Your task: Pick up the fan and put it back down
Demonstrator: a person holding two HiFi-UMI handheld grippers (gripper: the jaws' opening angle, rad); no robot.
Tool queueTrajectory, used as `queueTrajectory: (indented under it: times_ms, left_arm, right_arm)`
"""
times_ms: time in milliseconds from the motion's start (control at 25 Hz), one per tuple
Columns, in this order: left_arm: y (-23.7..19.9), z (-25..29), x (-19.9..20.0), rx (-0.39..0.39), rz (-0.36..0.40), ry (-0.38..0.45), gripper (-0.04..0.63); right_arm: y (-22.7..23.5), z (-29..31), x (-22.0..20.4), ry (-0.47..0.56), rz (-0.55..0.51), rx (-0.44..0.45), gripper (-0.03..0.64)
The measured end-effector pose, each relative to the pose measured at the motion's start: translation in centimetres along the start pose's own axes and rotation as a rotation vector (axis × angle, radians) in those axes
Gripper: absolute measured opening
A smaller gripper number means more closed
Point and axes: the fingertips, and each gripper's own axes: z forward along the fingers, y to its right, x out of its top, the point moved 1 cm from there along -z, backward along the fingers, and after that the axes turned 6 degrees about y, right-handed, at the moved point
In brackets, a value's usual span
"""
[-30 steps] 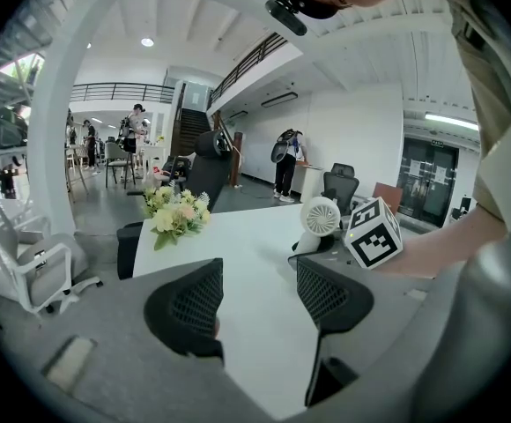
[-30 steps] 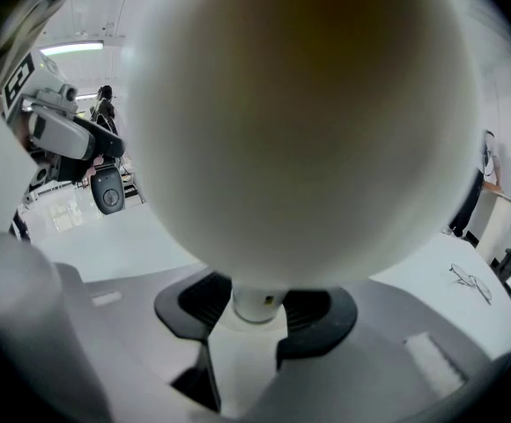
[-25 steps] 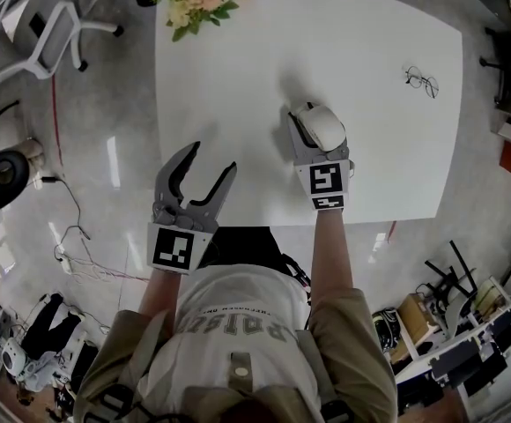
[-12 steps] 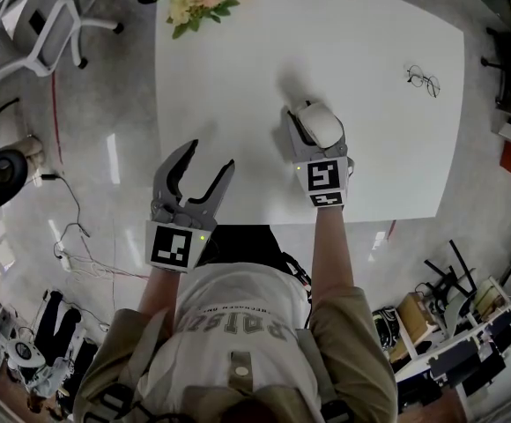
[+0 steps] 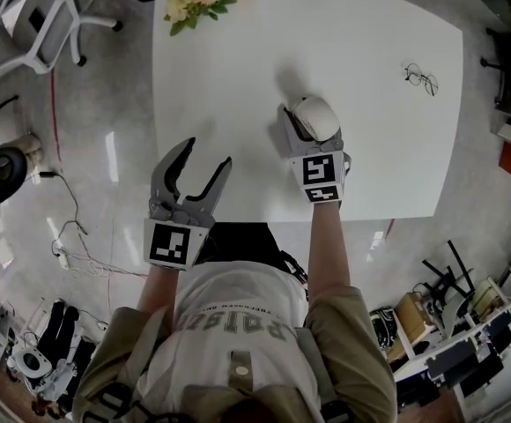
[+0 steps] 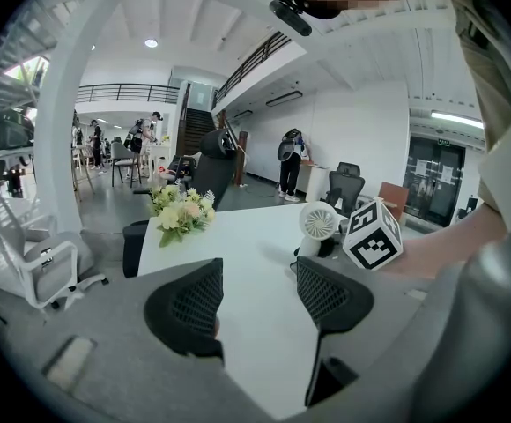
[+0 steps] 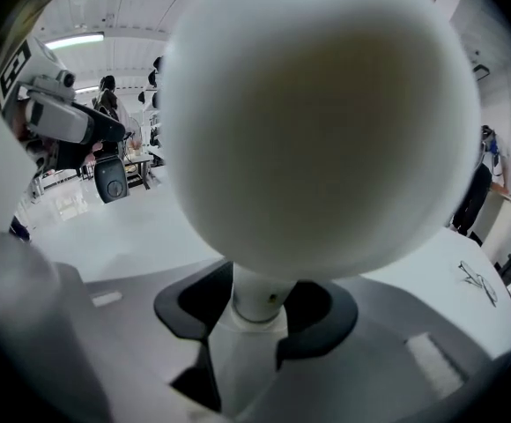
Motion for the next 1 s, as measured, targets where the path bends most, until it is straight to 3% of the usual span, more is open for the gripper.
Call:
queueTrajectory:
  times_ms: [680, 1000]
  left_arm:
    - [1.2, -0.7, 0.8, 0.005, 0.007, 0.024, 0.273]
    - [1.3, -1.3, 0.5, 0.015, 0.017, 0.035, 0.273]
  right_arm:
    - [-0.2, -0.1, -0.5, -0.013, 0.008, -0.03, 0.172]
    - [-0.8, -0.2, 0.0, 0.029, 0.005, -0.009, 0.237]
